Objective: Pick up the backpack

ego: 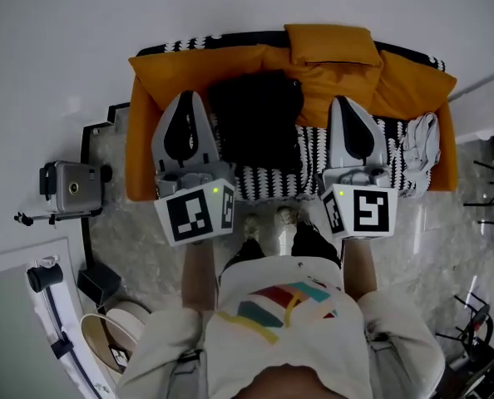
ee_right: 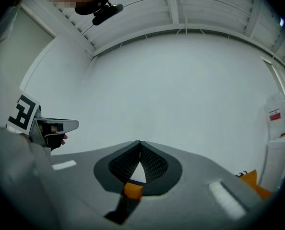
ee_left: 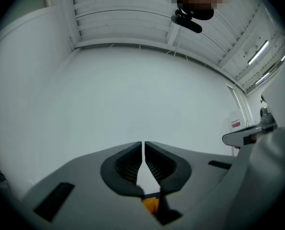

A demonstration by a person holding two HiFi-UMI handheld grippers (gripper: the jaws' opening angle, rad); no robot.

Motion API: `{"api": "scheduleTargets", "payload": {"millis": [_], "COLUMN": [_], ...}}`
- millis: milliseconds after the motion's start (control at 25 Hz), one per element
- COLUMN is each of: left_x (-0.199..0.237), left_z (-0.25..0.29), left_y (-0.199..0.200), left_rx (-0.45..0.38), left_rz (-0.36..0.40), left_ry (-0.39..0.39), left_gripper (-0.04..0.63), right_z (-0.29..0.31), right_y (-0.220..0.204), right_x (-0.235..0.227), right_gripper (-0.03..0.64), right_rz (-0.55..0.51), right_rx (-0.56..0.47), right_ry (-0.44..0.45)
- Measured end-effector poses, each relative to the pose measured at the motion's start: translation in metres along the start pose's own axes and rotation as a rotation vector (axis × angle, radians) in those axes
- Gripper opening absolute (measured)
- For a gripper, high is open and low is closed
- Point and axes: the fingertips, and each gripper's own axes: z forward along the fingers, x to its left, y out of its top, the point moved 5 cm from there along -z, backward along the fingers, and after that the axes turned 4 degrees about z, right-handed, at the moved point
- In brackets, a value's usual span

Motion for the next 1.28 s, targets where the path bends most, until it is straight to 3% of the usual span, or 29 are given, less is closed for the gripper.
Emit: {"api": "scheduleTargets", "payload": {"millis": [200, 360, 560, 920, 1080, 1280], "left_x": [0.011, 0.017, 0.016, -0.012, -0.021, -0.018], "left_z": [0.038, 0.056, 0.062, 0.043, 0.023, 0.016], "left_y": [-0.041, -0.096, -0.185, -0.324, -0.357, -0.365], "left_rx": [0.04, 0.069, 0.138, 0.285, 0.336, 0.369], "left_rz": [0.006, -0.001, -0.01, -0.084, -0.074, -0.07], "left_ry": [0.001, 0.009, -0.006, -0.019, -0.038, -0.049], "left_gripper": [0.025, 0.025, 0.025, 0.025, 0.025, 0.025], "right_z": [0.044, 0.075, 0.095, 0.08, 0.055, 0.049], "right_y": [-0.029, -0.072, -0.146, -0.292, -0.346, -0.356], "right_x": [-0.012, -0.012, -0.009, -0.014, -0.013, -0.003], "right_gripper": [0.005, 0.005, 0.005, 0.005, 0.005, 0.004], "right_rz": [0.024, 0.028, 0.04, 0.057, 0.072, 0.091], "right_rx": [0.021, 0.043, 0.087, 0.219, 0.313, 0.337], "right_ry": [-0.006, 0.01, 0.016, 0.028, 0.009, -0.005]}}
